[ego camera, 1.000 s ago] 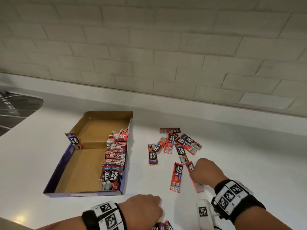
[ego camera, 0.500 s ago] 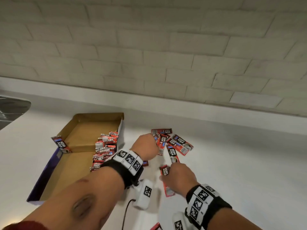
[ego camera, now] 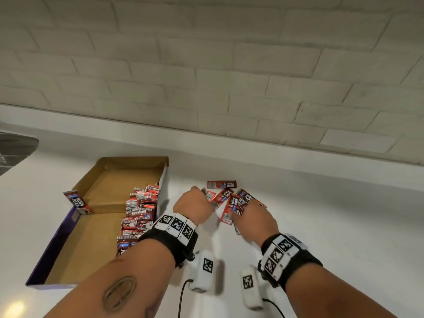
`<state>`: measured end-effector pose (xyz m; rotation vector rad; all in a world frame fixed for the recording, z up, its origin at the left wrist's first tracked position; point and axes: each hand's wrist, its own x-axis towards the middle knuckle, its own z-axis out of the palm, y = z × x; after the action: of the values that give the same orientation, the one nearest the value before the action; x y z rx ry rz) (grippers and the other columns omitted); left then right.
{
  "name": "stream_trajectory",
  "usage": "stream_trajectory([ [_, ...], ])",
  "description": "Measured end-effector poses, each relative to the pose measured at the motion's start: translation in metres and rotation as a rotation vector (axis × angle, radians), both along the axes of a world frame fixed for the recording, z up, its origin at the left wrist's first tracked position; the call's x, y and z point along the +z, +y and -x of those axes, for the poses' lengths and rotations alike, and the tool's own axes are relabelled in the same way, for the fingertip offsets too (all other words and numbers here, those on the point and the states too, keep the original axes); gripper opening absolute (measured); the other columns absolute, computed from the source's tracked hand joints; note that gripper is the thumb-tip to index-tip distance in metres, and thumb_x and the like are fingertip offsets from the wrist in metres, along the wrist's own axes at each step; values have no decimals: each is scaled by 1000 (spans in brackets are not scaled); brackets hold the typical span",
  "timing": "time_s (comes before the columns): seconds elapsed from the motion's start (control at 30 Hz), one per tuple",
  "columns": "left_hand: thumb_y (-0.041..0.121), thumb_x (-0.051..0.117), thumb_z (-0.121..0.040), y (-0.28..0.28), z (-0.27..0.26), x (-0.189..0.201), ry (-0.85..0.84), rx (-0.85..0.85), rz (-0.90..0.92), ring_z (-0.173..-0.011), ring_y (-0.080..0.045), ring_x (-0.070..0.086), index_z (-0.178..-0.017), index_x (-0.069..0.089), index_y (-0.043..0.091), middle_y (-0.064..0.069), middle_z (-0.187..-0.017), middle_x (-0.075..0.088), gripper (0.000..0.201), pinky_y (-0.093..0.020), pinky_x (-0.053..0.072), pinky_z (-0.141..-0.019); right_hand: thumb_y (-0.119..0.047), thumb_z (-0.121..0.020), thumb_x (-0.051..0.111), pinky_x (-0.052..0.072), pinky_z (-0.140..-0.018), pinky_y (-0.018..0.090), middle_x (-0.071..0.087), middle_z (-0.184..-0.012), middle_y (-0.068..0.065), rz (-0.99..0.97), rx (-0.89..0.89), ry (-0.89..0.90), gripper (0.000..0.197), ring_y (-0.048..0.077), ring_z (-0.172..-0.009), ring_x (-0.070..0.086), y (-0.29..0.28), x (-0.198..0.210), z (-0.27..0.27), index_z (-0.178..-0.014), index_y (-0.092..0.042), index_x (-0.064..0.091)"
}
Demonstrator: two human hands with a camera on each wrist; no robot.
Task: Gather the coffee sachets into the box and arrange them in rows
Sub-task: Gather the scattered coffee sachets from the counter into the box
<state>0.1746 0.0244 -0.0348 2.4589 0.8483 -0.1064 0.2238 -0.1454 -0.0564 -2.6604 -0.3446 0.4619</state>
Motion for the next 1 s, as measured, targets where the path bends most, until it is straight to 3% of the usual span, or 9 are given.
stream_trajectory([
  [0.13, 18, 56, -90, 5, 15, 0, 150, -56, -52, -92, -22, 65, -109, 57, 11, -3, -99, 66, 20, -32, 53, -77, -38, -83, 57, 56, -85, 33, 72, -99, 0, 111, 68, 61, 28, 24, -97, 70, 7, -15, -7, -101, -20, 67],
  [0.27, 17, 56, -90, 6, 23, -6, 308, -162, -56, -87, -21, 64, -99, 61, 13, -2, -95, 66, 11, -30, 54, -77, -19, -81, 63, 46, -60, 24, 71, -83, 2, 61, 39, 183, 7, 15, -75, 67, -1, 7, -1, -84, -13, 67],
  [0.43, 26, 61, -85, -4, 26, -8, 321, -116, -68, -91, -22, 67, -102, 66, 16, -2, -95, 69, 20, -34, 58, -84, -23, -86, 63, 57, -67, 28, 75, -86, -2, -264, -61, 224, 11, 13, -74, 71, -23, 26, 16, -95, -21, 70],
  [0.53, 40, 62, -89, -9, 31, -2, 203, -112, -63, -82, -19, 67, -97, 68, 18, 1, -87, 68, 23, -30, 55, -73, -12, -91, 63, 57, -58, 24, 78, -94, -3, -508, -118, 322, 21, 6, -68, 74, -35, 40, 31, -104, -27, 67],
  [0.6, 46, 63, -87, -10, 35, 7, 45, -100, 73, -70, -15, 63, -85, 65, 19, 1, -78, 67, 27, -27, 49, -62, -11, -91, 62, 49, -54, 21, 78, -92, -4, -564, -139, 321, 24, 9, -66, 73, -41, 43, 39, -105, -29, 67],
  [0.67, 32, 63, -86, -17, 40, 19, -165, -29, 374, -65, -17, 62, -82, 66, 17, -5, -78, 70, 16, -27, 47, -59, -12, -91, 63, 50, -64, 23, 78, -92, -11, -602, -137, 310, 24, 11, -81, 74, -43, 43, 47, -106, -31, 68],
  [0.8, 12, 58, -94, -39, 55, 42, -396, 50, 955, -79, -25, 72, -100, 71, 14, -10, -93, 77, 14, -36, 56, -68, -11, -91, 61, 53, -70, 29, 76, -97, -9, -584, -46, 265, 29, 12, -84, 71, -26, 43, 69, -114, -29, 63],
  [0.87, 7, 54, -96, -45, 60, 42, -420, 44, 1009, -92, -29, 74, -110, 67, 10, -13, -101, 77, 19, -43, 60, -83, -13, -92, 60, 54, -72, 34, 74, -97, -4, -565, 13, 234, 26, 17, -83, 70, -17, 44, 78, -113, -27, 58],
  [1.0, 6, 52, -95, -44, 71, 40, -421, 152, 1050, -95, -30, 72, -119, 53, 4, -20, -110, 70, 24, -41, 60, -77, -19, -100, 58, 55, -75, 28, 70, -102, -5, -616, 104, 228, 21, 9, -87, 70, -3, 50, 92, -118, -26, 50],
])
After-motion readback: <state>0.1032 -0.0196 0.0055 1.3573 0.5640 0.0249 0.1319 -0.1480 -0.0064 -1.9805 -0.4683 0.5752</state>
